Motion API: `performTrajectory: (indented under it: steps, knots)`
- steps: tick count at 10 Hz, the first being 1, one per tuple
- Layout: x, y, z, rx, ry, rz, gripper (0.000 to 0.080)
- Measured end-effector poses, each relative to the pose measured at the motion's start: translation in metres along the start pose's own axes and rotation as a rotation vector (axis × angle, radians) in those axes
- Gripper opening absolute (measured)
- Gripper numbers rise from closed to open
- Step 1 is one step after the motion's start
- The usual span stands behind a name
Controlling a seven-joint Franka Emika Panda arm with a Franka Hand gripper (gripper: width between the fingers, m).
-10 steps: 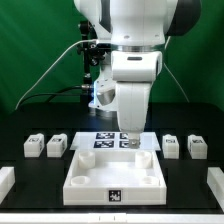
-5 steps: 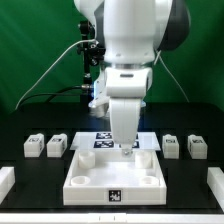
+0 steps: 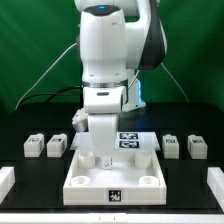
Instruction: Assemble one leg
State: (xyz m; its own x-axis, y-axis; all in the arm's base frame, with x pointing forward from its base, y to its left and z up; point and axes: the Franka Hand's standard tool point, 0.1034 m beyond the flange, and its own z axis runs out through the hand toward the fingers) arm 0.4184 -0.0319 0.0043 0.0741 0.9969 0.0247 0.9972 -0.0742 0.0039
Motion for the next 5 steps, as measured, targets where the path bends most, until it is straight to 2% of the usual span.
performTrajectory:
  steps: [1,4,5]
  knots:
    - [0.0003,-0.0001,0.0001,0.000,0.000,0.000,0.0529]
    - [-0.0004,-0.0001,0.0001,0.000,0.000,0.002,0.0109]
    - [-0.0007,-0.0001,0.0002,0.000,-0.001,0.003,0.0109]
